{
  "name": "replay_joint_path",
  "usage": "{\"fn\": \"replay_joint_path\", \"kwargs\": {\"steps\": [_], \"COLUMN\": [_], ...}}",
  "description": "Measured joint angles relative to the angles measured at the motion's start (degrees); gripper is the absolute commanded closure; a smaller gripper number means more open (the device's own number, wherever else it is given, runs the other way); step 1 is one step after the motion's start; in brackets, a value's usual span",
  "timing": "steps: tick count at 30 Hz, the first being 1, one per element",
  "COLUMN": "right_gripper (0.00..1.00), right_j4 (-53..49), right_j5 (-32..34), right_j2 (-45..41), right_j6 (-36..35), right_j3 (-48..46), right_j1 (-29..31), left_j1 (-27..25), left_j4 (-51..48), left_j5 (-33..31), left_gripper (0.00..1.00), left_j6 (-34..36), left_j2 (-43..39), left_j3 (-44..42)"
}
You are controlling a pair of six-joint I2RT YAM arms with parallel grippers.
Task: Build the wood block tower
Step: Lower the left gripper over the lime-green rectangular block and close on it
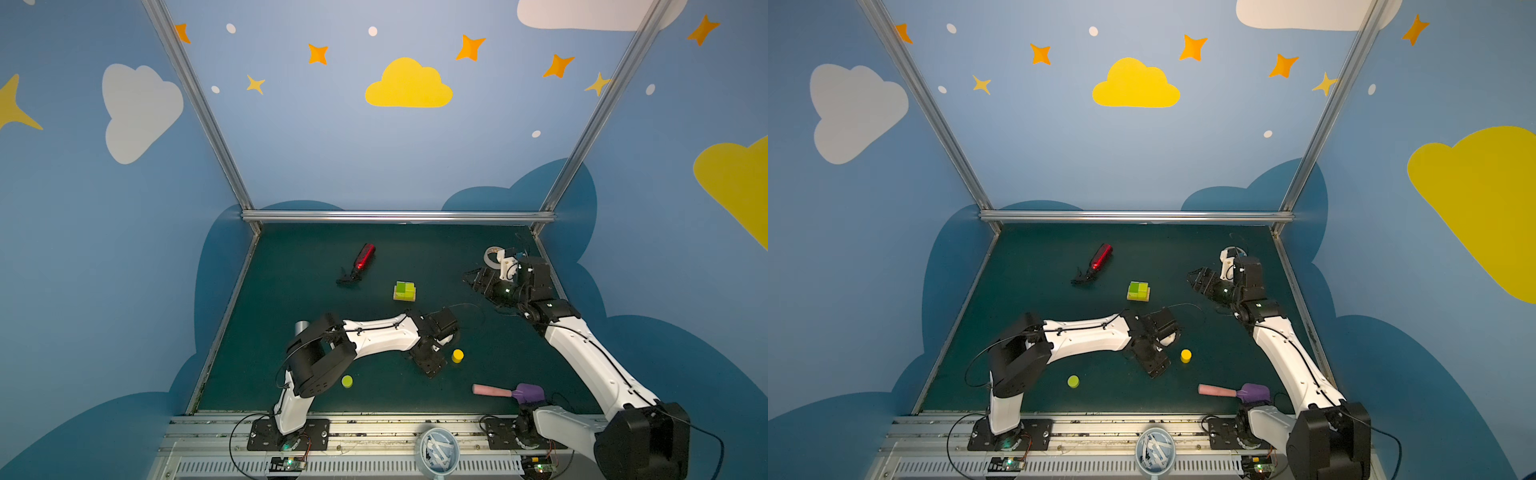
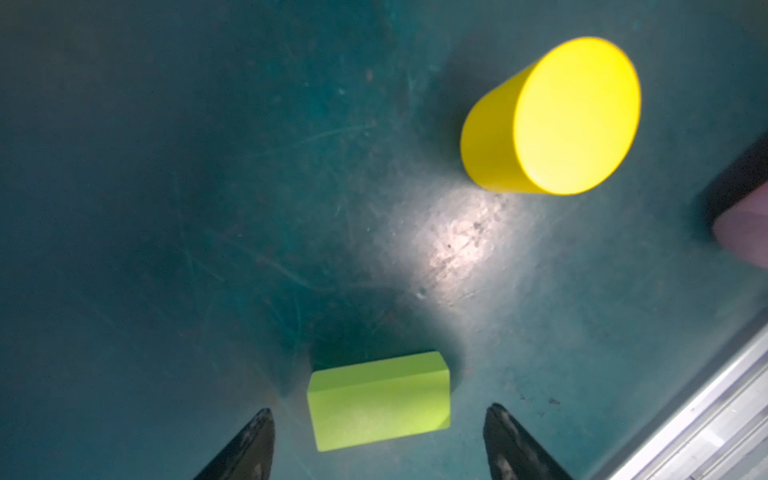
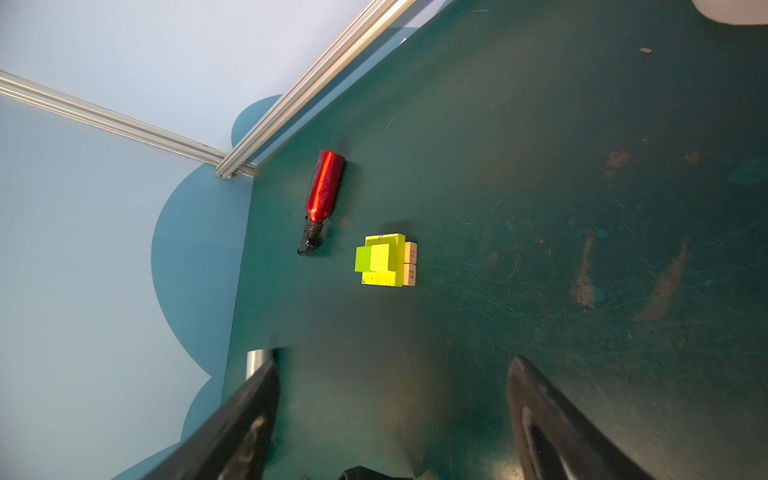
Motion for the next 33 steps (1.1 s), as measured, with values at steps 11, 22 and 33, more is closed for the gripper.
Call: {"fn": "replay_joint_path", "kwargs": {"steps": [11, 22, 33], "right_gripper": [0.16, 0.16, 0.16], "right_j4": [0.0, 0.0, 0.1], "right_j5": [-0.2, -0.2, -0.7], "right_j2": [0.0, -0.4, -0.4], "right_j6": [0.0, 0.0, 0.2], "right_j3": [0.0, -0.2, -0.7], "right_j1": [-0.4, -0.8, -1.0], "left_j1": [0.0, 0.1, 0.1], "left_j4": [0.0, -0.2, -1.0], "left_j5": [0.1, -0.1, -1.2], "left_gripper": [0.25, 0.29, 0.29], "left_j6": [-0.3, -1.6, -1.6], "left_j2": [2.3, 2.4, 2.4], "left_j3": [1.5, 1.7, 1.7]}}
